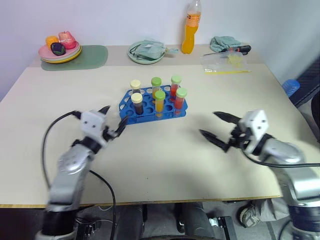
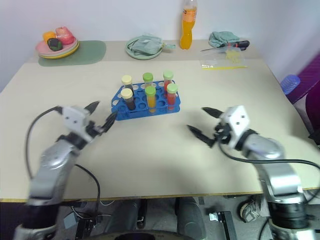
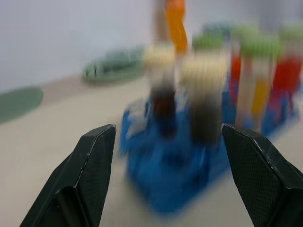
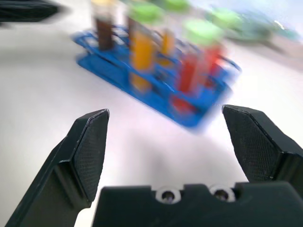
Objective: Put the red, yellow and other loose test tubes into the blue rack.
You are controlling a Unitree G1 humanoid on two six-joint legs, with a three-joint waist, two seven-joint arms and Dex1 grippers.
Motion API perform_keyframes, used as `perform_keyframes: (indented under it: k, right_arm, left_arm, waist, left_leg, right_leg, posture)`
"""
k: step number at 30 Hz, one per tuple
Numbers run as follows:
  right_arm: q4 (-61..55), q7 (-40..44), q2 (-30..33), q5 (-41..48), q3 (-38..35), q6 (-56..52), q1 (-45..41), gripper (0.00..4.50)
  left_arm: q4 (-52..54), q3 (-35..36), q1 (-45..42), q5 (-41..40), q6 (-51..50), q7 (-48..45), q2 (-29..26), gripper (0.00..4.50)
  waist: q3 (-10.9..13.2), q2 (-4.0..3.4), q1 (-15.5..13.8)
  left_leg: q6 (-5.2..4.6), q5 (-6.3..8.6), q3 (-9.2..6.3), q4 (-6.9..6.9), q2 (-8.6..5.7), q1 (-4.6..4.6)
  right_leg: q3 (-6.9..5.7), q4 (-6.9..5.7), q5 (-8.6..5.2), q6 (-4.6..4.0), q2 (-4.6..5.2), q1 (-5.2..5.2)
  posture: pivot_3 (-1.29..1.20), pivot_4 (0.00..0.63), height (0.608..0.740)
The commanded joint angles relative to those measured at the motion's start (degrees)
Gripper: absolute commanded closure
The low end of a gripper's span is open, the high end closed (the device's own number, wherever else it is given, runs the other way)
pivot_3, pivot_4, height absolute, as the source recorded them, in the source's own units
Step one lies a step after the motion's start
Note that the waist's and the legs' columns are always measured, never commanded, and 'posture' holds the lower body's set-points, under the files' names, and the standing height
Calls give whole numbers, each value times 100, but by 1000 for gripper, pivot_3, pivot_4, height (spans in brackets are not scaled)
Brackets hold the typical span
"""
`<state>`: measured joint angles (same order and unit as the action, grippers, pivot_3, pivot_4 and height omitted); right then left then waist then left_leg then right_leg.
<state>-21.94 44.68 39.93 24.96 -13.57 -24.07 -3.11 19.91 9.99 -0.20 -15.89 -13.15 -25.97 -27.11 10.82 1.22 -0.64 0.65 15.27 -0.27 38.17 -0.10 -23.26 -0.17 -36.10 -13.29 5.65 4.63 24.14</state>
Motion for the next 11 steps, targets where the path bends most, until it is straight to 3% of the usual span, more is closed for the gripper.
perform_keyframes:
  k: [1, 5, 11]
  right_arm:
    - [103, 287, 345, 430, -863, -154, 217, 252]
    - [297, 553, 613, 590, -1295, -224, 517, 252]
    - [451, 535, 601, 460, -1065, -33, 387, 252]
  left_arm:
    - [120, 740, 397, -539, -163, -720, -593, 853]
    - [-187, 1202, 879, -603, -31, -1179, -1046, 853]
    - [-211, 1098, 879, -481, 0, -1093, -963, 853]
  waist:
    - [0, 0, -2]
    - [-1, -1, -13]
    - [-1, -1, -8]
  left_leg:
    - [0, 0, 1, 0, 3, 0]
    - [0, 0, 3, 4, 6, 1]
    - [0, 0, 5, 4, 7, 1]
  right_leg:
    - [0, 0, -1, -2, 0, 0]
    - [0, 6, -4, -6, 3, -7]
    - [2, 8, -4, -5, 3, -7]
  posture:
    - [0, 150, 740]
    - [0, 150, 740]
    - [0, 150, 740]
